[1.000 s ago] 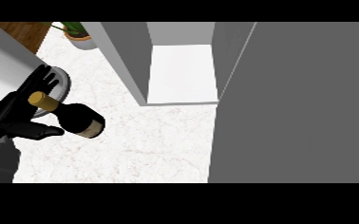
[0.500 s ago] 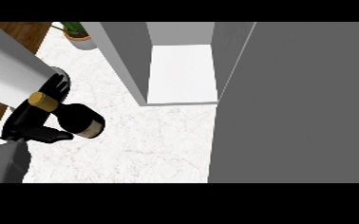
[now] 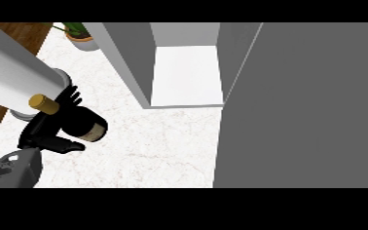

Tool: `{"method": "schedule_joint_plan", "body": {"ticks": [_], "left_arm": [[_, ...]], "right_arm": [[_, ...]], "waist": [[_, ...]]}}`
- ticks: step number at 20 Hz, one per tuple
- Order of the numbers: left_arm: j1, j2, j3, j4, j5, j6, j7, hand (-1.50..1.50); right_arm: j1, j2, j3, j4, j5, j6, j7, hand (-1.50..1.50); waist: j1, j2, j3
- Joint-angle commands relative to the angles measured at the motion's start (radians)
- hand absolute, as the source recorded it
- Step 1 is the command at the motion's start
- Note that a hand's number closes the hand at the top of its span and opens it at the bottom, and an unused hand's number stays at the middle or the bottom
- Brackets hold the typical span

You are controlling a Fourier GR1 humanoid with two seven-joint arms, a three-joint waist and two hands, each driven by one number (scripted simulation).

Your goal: Pick up the wine, place it into the cabinet and close the cabinet

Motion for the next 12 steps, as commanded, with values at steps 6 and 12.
{"method": "schedule_joint_plan", "body": {"ticks": [6,12], "left_arm": [[-0.054,-0.016,0.043,0.167,0.033,-0.026,-0.075,-1.50],[-0.076,-0.048,0.078,0.284,0.068,-0.052,-0.107,-1.50]], "right_arm": [[0.055,-0.036,-0.040,-0.251,-0.075,0.012,0.111,-1.50],[0.014,-0.011,-0.041,-0.217,-0.086,-0.005,0.100,-1.50]], "waist": [[0.002,-0.001,0.000],[-0.004,0.003,-0.001]]}}
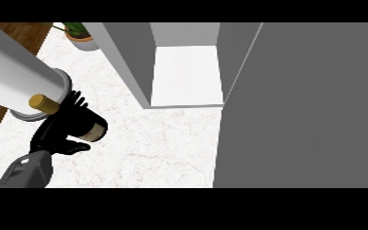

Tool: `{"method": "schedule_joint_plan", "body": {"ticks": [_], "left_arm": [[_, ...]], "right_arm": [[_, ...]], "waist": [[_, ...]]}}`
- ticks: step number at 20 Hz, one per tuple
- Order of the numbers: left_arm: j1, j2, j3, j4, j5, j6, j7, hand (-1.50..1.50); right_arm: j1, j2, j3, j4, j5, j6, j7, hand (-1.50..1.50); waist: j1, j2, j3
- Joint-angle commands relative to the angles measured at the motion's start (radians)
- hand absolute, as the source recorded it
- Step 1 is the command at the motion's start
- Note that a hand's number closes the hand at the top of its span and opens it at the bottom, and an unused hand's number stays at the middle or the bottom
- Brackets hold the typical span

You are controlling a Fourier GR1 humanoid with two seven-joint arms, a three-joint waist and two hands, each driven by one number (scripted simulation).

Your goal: Pick up the wine, place it into the cabinet and close the cabinet

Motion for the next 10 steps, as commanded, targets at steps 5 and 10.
{"method": "schedule_joint_plan", "body": {"ticks": [5,10], "left_arm": [[-0.042,-0.009,0.046,0.095,0.058,-0.051,-0.017,-1.50],[-0.075,-0.043,0.036,0.126,0.059,-0.056,-0.007,-1.50]], "right_arm": [[0.045,-0.035,-0.051,-0.250,-0.088,0.005,0.105,-1.50],[0.102,-0.048,-0.023,-0.241,-0.078,0.031,0.064,-1.50]], "waist": [[-0.002,0.001,0.000],[-0.004,0.000,0.001]]}}
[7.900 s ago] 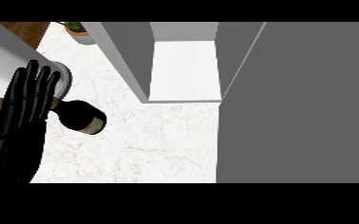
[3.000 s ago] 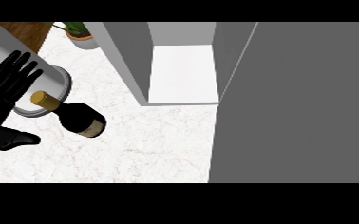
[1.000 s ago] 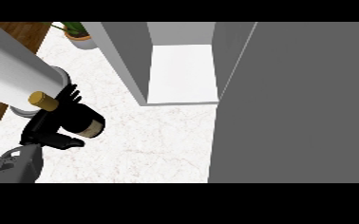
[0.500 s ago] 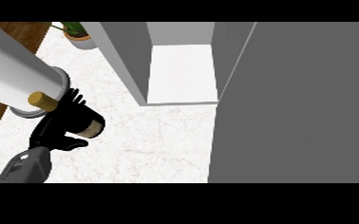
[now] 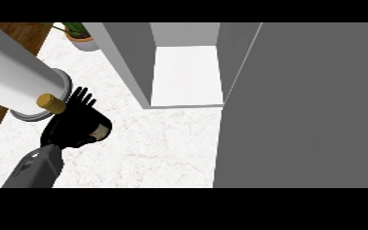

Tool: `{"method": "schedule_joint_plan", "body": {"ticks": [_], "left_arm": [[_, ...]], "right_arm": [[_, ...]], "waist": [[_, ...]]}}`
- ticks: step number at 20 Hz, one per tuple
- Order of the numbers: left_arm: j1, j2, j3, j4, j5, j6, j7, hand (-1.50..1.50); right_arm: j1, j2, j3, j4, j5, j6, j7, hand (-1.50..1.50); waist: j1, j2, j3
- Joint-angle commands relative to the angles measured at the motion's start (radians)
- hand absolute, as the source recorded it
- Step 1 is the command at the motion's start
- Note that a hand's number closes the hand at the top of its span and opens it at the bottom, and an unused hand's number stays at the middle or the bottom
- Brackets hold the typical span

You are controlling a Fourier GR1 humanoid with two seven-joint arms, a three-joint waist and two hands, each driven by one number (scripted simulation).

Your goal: Pick up the wine, place it into the cabinet and close the cabinet

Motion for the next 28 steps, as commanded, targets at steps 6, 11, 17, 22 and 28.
{"method": "schedule_joint_plan", "body": {"ticks": [6,11,17,22,28], "left_arm": [[-0.017,0.022,-0.002,0.033,0.007,-0.050,-0.044,1.50],[-0.006,-0.082,-0.055,-0.001,-0.039,0.048,-0.107,1.50],[-0.038,-0.065,-0.072,-0.070,-0.043,0.084,-0.105,1.50],[0.032,-0.126,-0.052,-0.148,-0.004,0.142,-0.170,1.50],[0.222,-0.229,-0.044,-0.348,0.055,0.175,-0.291,1.50]], "right_arm": [[0.033,0.015,0.051,-0.219,0.000,-0.025,0.095,-1.50],[0.018,-0.024,-0.029,-0.244,-0.059,-0.004,0.118,-1.50],[0.021,0.003,0.029,-0.215,-0.008,-0.024,0.117,-1.50],[0.022,-0.016,-0.017,-0.237,-0.044,-0.019,0.145,-1.50],[0.007,-0.018,-0.076,-0.193,-0.073,-0.017,0.109,-1.50]], "waist": [[0.001,0.001,-0.002],[0.001,0.001,-0.001],[0.014,-0.003,0.000],[0.027,-0.011,0.002],[0.042,-0.012,0.003]]}}
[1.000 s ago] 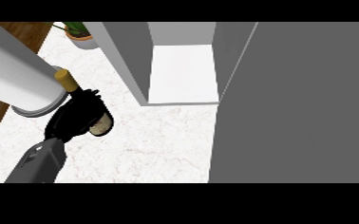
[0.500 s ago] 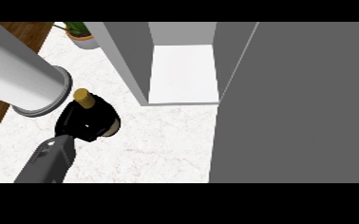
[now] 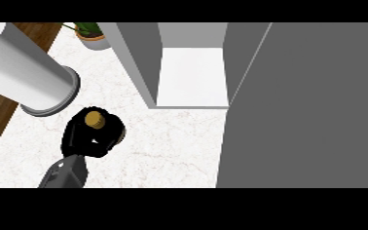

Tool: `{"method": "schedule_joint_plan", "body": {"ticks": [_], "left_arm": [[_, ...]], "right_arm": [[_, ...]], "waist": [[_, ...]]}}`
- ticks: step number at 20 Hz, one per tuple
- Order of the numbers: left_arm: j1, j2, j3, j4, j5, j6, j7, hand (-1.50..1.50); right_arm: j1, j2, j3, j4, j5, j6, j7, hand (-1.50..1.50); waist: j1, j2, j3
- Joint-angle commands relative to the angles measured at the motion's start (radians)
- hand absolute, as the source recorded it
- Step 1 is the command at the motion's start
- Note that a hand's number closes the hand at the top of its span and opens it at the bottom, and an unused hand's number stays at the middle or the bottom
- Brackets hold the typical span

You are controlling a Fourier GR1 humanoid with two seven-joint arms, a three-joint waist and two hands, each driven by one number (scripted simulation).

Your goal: Pick up the wine, place it into the cabinet and close the cabinet

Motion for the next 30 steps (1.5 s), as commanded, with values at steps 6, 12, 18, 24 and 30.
{"method": "schedule_joint_plan", "body": {"ticks": [6,12,18,24,30], "left_arm": [[0.219,-0.131,-0.153,-0.420,0.078,0.042,0.095,1.50],[0.289,-0.133,-0.345,-0.720,0.187,0.200,0.288,1.50],[0.267,-0.133,-0.550,-0.938,0.193,0.491,0.434,1.50],[0.100,-0.133,-0.648,-0.973,0.236,0.725,0.607,1.50],[0.041,-0.133,-0.720,-0.937,0.238,0.865,0.631,1.50]], "right_arm": [[0.037,-0.016,0.001,-0.193,-0.028,-0.007,0.096,-1.50],[0.019,-0.020,-0.031,-0.184,-0.064,0.006,0.099,-1.50],[0.021,-0.013,-0.030,-0.185,-0.065,0.011,0.094,-1.50],[0.039,0.006,-0.008,-0.179,-0.045,0.009,0.073,-1.50],[0.086,-0.025,-0.054,-0.231,-0.086,0.049,0.071,-1.50]], "waist": [[0.005,-0.002,-0.001],[0.004,-0.001,-0.001],[-0.010,0.007,-0.002],[-0.021,0.011,-0.003],[-0.025,0.011,-0.003]]}}
